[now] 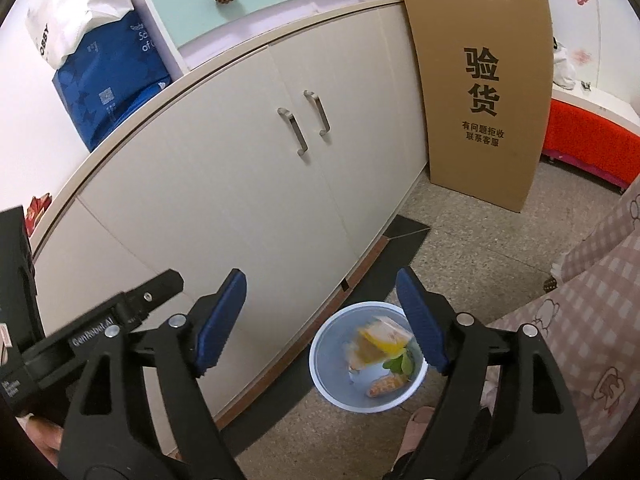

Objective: Collect trash
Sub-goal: 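Carry both items to the wastebasket and open both tools to drop them, then move both tools back toward the table, then grasp the yellow bag with the right tool while the left tool grasps a teal tube, then carry the yellow bag and teal tube over the wastebasket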

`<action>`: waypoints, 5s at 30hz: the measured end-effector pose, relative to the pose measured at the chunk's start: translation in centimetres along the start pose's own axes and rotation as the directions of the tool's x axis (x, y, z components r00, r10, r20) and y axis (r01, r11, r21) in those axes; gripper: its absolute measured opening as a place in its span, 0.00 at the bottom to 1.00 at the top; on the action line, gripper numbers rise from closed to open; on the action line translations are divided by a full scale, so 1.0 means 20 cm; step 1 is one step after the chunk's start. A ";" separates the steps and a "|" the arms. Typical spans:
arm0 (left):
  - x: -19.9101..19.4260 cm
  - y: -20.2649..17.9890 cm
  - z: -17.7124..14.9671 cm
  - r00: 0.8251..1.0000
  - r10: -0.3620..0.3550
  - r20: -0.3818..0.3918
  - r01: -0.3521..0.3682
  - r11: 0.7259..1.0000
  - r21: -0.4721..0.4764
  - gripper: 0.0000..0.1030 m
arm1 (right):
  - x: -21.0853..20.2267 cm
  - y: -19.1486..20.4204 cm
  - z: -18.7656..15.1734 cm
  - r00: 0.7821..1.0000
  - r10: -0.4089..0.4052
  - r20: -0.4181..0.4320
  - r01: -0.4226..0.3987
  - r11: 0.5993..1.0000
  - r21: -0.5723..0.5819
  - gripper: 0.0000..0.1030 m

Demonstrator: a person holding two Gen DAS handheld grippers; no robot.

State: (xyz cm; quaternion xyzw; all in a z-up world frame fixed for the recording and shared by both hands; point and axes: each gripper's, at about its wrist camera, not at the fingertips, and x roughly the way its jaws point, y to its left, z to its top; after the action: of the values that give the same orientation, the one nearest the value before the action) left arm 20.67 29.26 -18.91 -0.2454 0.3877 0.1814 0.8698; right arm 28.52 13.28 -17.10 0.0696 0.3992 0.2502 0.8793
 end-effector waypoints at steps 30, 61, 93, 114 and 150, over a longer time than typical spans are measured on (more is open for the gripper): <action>-0.66 -1.15 -0.45 0.958 -0.287 -0.005 0.262 0.867 0.423 0.80 | -1.43 -0.83 -0.17 0.892 -0.343 0.293 0.266 0.925 0.273 0.84; -0.52 -1.77 -0.71 0.950 -0.277 -0.147 0.311 0.779 0.544 0.80 | -1.48 -1.48 -0.26 0.844 -0.514 0.153 0.315 0.706 0.634 0.77; -0.37 -2.02 -0.81 0.900 -0.333 -0.281 0.435 0.729 0.529 0.19 | -1.63 -1.39 -0.29 0.811 -0.516 0.274 0.288 0.761 0.581 0.76; -0.66 -1.24 -0.41 0.919 -0.386 -0.078 0.382 0.825 0.417 0.18 | -1.43 -0.69 -0.07 0.900 -0.290 0.327 0.166 0.919 0.358 0.76; 0.24 -0.12 -0.15 0.987 0.002 -0.160 0.018 0.992 0.123 0.18 | 0.19 -0.22 -0.24 0.993 -0.097 -0.068 0.108 0.978 0.178 0.92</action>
State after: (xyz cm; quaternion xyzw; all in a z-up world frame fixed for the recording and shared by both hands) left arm 23.23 26.23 -23.64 -0.2061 0.4657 0.1333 0.8502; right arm 28.74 11.00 -24.24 0.1213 0.4491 0.1692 0.8689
